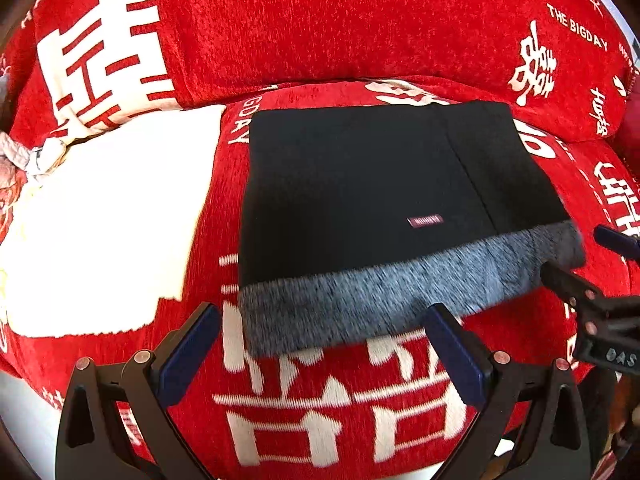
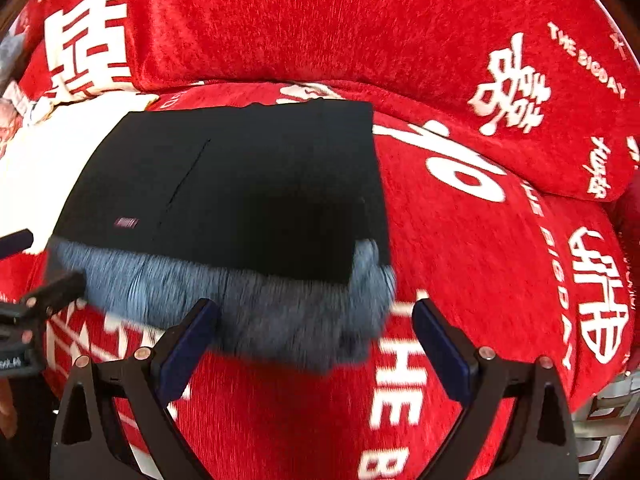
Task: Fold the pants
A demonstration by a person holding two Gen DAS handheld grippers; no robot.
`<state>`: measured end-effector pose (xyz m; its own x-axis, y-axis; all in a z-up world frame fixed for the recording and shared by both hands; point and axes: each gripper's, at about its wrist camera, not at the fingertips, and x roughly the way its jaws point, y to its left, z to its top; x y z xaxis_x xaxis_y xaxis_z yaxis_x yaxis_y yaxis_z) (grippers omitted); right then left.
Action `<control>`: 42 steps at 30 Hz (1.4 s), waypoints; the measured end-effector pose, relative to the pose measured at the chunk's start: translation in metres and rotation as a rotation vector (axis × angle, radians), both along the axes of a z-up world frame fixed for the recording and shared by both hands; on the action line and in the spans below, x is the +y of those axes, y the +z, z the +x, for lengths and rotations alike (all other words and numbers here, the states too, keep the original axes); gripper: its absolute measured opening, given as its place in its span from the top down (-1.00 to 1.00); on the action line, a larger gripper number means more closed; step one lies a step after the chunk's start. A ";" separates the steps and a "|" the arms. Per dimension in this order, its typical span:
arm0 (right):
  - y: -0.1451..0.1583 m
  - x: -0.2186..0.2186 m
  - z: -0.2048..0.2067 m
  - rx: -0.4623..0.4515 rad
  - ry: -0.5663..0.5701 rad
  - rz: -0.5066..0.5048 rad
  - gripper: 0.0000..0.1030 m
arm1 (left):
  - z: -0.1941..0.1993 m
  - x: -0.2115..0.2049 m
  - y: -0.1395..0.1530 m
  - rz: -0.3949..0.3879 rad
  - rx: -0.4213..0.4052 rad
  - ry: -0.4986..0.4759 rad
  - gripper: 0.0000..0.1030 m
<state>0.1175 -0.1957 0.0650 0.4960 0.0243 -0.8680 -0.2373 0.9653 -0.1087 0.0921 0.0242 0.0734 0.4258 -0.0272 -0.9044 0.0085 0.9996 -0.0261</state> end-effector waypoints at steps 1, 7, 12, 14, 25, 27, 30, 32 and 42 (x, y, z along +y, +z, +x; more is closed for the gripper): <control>0.003 0.000 -0.005 -0.001 0.000 0.014 -0.91 | -0.003 -0.001 0.001 0.003 0.001 0.004 -0.98; 0.014 0.004 -0.020 -0.004 -0.044 0.040 -0.92 | -0.021 -0.004 0.008 0.017 -0.009 0.055 -0.98; 0.015 0.014 -0.024 -0.007 -0.041 0.033 -0.92 | -0.027 0.000 0.009 0.032 -0.025 0.094 -0.98; 0.016 0.015 -0.024 -0.007 -0.044 0.038 -0.92 | -0.027 0.004 0.009 0.029 -0.026 0.108 -0.98; 0.017 0.017 -0.025 -0.006 -0.063 0.057 -0.92 | -0.027 0.005 0.010 0.030 -0.035 0.101 -0.98; 0.015 0.016 -0.024 -0.002 -0.063 0.057 -0.92 | -0.027 0.004 0.010 0.032 -0.034 0.098 -0.98; 0.014 0.016 -0.024 0.002 -0.063 0.057 -0.92 | -0.026 0.003 0.009 0.033 -0.033 0.098 -0.98; 0.013 0.015 -0.024 0.005 -0.063 0.059 -0.92 | -0.027 0.002 0.009 0.034 -0.031 0.103 -0.98; 0.011 0.015 -0.023 0.010 -0.062 0.061 -0.91 | -0.025 0.001 0.006 0.039 -0.023 0.111 -0.98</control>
<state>0.0946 -0.1802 0.0757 0.4897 0.0467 -0.8706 -0.1779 0.9829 -0.0474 0.0671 0.0257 0.0789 0.4448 0.0561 -0.8939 -0.1021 0.9947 0.0116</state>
